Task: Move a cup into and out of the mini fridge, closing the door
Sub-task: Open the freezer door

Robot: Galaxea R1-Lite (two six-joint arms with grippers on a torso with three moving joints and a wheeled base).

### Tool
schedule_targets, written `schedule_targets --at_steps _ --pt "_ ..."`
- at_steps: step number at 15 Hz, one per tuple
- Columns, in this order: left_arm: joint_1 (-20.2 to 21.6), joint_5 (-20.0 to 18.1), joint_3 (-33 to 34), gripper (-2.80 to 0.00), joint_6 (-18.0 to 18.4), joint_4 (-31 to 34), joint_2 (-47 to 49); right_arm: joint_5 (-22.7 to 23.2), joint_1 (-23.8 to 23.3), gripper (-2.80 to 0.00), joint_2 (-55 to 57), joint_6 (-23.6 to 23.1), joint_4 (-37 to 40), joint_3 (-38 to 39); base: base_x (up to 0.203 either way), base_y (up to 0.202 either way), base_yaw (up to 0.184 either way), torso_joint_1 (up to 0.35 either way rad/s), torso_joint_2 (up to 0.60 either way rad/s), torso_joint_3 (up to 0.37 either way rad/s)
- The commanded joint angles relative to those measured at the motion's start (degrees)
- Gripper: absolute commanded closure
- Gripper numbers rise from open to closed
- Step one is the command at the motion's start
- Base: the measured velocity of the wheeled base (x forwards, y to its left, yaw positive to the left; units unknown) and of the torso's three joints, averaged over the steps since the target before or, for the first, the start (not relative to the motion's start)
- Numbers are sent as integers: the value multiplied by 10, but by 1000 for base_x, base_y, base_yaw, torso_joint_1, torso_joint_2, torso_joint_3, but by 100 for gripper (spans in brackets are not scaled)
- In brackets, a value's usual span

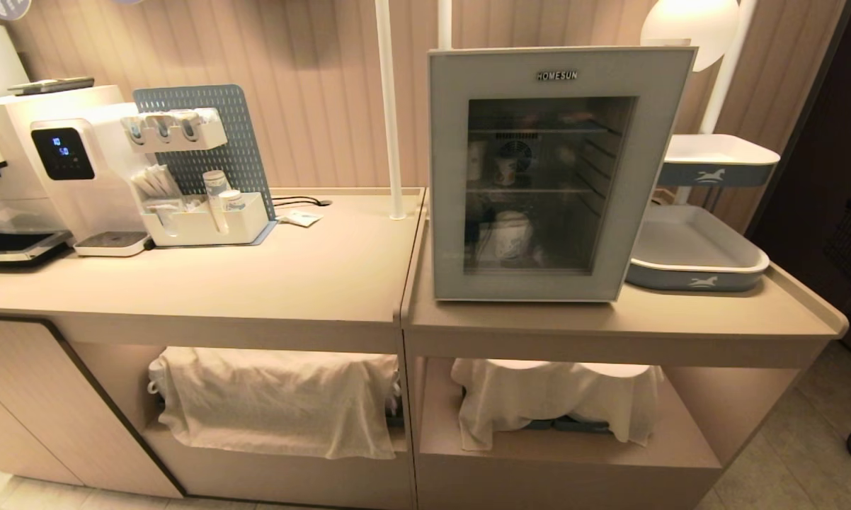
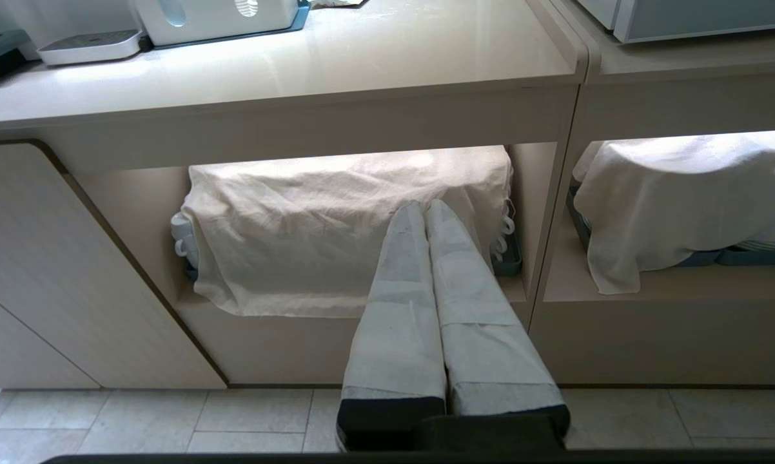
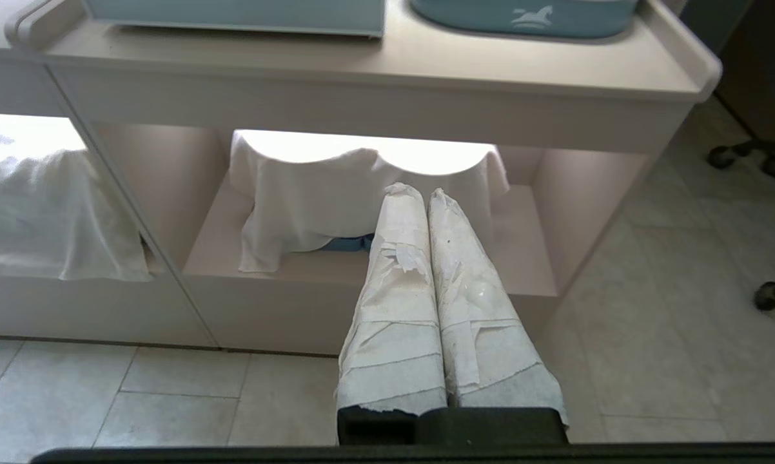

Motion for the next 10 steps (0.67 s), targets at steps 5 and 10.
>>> schedule_targets --at_steps 5,10 --pt "0 0 0 0 -4 0 0 32 1 0 -94 22 -46 61 0 0 0 0 0 0" --pt "0 0 0 0 -4 0 0 33 1 0 -94 14 -45 61 0 0 0 0 0 0"
